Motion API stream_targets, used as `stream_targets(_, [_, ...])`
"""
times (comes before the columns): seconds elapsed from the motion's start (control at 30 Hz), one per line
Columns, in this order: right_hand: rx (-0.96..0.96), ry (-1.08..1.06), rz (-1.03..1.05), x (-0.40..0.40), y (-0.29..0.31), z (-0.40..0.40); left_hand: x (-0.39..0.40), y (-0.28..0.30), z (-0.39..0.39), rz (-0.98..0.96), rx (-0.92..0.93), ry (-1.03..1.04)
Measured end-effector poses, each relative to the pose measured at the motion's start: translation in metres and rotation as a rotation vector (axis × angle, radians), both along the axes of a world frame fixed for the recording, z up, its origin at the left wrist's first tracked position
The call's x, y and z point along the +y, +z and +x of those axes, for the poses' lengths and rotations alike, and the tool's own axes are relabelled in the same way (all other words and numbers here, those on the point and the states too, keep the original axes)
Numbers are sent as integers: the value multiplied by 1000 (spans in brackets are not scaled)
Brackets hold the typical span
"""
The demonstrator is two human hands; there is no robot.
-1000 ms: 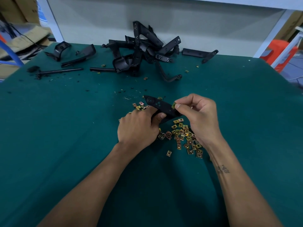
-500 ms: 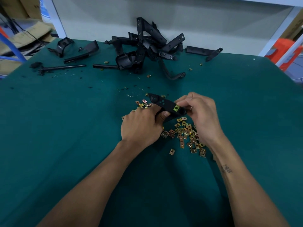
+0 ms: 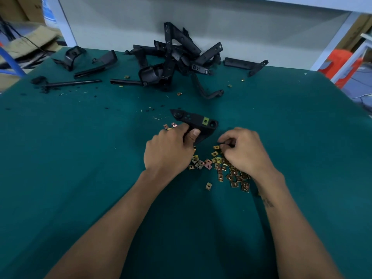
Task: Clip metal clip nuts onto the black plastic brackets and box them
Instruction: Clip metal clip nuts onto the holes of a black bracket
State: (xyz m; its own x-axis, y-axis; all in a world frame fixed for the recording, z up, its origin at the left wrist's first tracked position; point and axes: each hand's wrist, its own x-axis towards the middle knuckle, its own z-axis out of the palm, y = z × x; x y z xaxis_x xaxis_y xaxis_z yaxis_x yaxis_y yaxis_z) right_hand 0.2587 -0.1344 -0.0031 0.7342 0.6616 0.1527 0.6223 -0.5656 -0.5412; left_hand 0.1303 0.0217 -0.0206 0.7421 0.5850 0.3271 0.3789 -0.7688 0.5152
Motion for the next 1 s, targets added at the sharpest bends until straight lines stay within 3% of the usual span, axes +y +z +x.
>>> stream_targets(0.33, [33, -28, -17, -2, 1, 2, -3, -1, -2, 49, 16, -40])
stream_targets(0.47, [261, -120, 309, -4, 13, 1, -7, -3, -3, 149, 17, -77])
stream_targets(0.67, [650, -65, 840, 3, 34, -19, -16, 0, -3, 241, -13, -168])
stream_targets(1.0, [732, -45, 879, 17, 39, -46, -15, 2, -4, 322, -33, -241])
